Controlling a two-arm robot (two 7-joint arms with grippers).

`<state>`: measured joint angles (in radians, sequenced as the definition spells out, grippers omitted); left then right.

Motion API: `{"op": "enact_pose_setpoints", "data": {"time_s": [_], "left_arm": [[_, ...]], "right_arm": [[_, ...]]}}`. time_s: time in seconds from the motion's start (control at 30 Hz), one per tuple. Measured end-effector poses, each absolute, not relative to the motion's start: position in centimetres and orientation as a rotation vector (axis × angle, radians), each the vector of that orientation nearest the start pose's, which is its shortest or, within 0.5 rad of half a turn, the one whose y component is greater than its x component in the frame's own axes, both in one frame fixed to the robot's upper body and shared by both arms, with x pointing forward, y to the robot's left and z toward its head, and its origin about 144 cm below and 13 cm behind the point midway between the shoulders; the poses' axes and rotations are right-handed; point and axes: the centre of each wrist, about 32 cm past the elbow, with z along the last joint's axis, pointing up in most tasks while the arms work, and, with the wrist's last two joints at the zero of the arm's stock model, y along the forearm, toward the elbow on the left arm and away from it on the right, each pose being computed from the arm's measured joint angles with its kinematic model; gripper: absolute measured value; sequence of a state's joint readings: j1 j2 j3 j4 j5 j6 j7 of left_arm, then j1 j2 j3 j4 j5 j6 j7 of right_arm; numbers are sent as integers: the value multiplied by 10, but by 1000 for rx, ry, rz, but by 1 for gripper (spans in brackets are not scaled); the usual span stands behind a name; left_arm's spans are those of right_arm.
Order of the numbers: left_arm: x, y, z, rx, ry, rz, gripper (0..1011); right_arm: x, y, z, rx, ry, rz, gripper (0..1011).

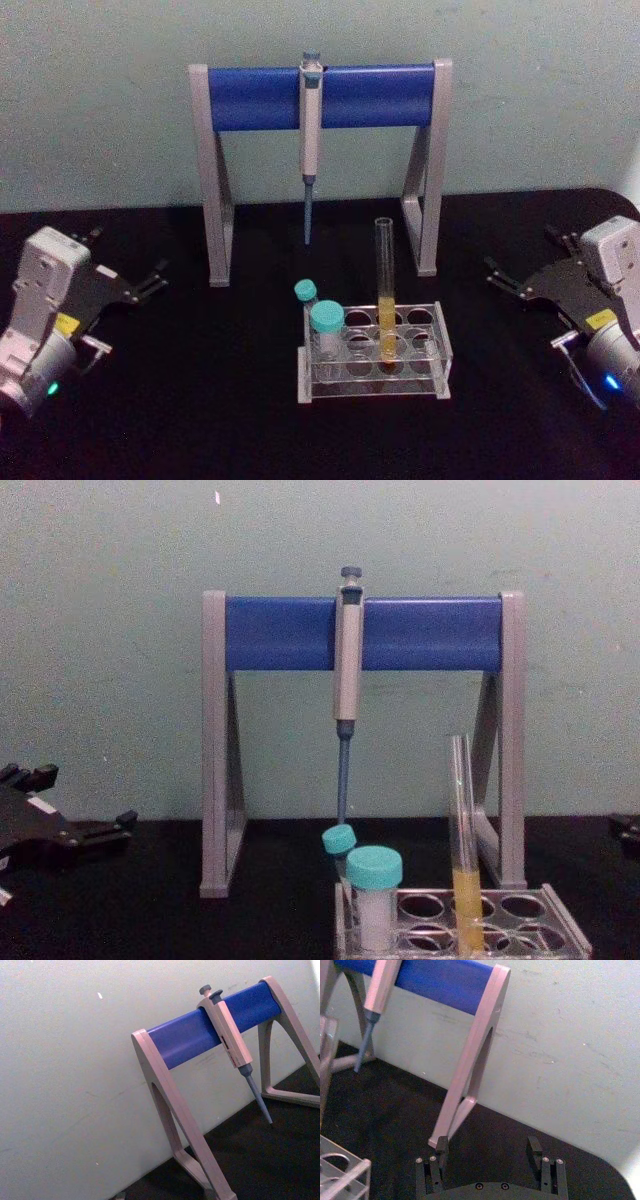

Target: Pick up the test tube from the test tube rack, shake it, then place it back into the test tube rack.

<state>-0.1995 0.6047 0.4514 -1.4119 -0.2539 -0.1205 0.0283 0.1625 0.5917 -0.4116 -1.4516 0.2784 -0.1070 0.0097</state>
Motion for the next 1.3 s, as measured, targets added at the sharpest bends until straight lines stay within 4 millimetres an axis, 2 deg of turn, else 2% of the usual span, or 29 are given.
{"op": "enact_pose_setpoints", "data": {"time_s": [0.63, 1.3], "left_arm": [[489, 310, 1140, 305, -285, 1248, 1010], [489, 310, 1140, 305, -285, 1248, 1009]], "right_arm": [[464, -281, 1161, -115, -51, -1071, 1000], [473, -248, 1170, -87, 97, -886, 1000]]}}
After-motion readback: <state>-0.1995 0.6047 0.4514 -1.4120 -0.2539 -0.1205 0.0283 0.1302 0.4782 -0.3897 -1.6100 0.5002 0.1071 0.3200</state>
